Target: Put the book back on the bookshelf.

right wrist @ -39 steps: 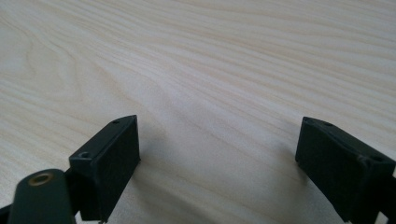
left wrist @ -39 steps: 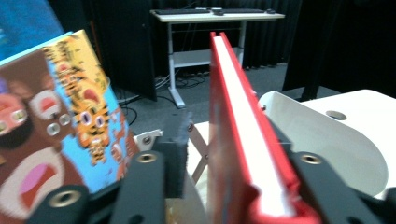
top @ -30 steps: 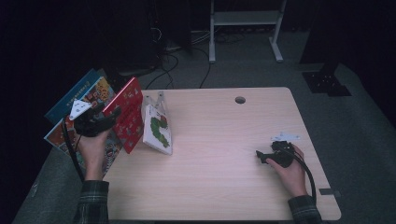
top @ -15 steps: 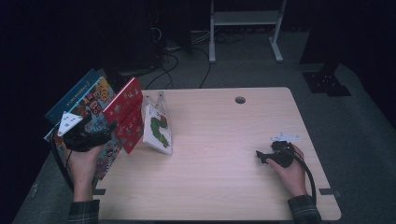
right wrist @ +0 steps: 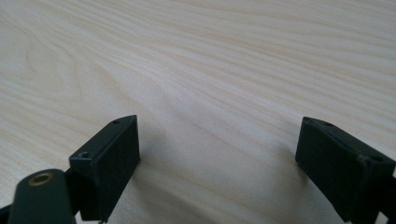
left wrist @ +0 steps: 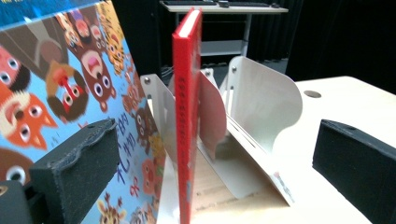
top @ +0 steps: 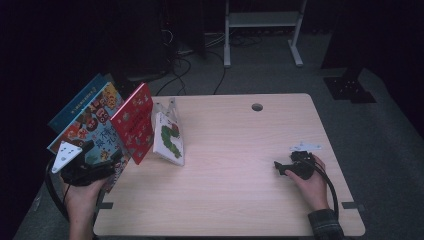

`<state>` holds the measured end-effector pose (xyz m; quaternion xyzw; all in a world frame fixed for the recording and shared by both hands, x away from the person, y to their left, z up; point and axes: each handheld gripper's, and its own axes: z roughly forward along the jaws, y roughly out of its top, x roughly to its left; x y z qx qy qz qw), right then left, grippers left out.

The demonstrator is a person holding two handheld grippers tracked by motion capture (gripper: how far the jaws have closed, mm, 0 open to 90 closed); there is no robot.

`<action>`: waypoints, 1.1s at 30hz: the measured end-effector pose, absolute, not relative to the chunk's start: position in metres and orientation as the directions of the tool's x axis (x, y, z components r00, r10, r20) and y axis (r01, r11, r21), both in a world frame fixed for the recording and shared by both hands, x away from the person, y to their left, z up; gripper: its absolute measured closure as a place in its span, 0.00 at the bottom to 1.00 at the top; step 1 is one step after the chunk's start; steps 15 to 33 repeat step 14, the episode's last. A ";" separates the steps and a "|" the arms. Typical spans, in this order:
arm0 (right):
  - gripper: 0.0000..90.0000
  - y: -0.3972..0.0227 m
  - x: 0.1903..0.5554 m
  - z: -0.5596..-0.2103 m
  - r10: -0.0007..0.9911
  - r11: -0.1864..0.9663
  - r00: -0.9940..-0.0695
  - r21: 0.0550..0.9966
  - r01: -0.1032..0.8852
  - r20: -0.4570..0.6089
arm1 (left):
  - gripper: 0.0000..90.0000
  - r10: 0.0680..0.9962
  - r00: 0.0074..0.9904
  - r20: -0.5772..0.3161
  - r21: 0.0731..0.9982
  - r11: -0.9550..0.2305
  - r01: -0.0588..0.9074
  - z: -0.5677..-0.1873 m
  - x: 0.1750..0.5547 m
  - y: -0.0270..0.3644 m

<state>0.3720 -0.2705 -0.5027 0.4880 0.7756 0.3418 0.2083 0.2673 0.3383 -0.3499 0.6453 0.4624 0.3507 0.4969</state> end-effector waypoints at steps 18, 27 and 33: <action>0.14 -0.271 0.372 -0.503 0.899 0.289 -0.437 0.734 0.615 0.011 | 0.00 0.938 0.346 0.011 0.956 -0.112 0.272 -0.365 0.247 0.329; 0.14 -0.271 0.372 -0.503 0.899 0.289 -0.437 0.734 0.615 0.011 | 0.00 0.938 0.346 0.011 0.956 -0.112 0.272 -0.365 0.247 0.329; 0.14 -0.271 0.372 -0.503 0.899 0.289 -0.437 0.734 0.615 0.011 | 0.00 0.938 0.346 0.011 0.956 -0.112 0.272 -0.365 0.247 0.329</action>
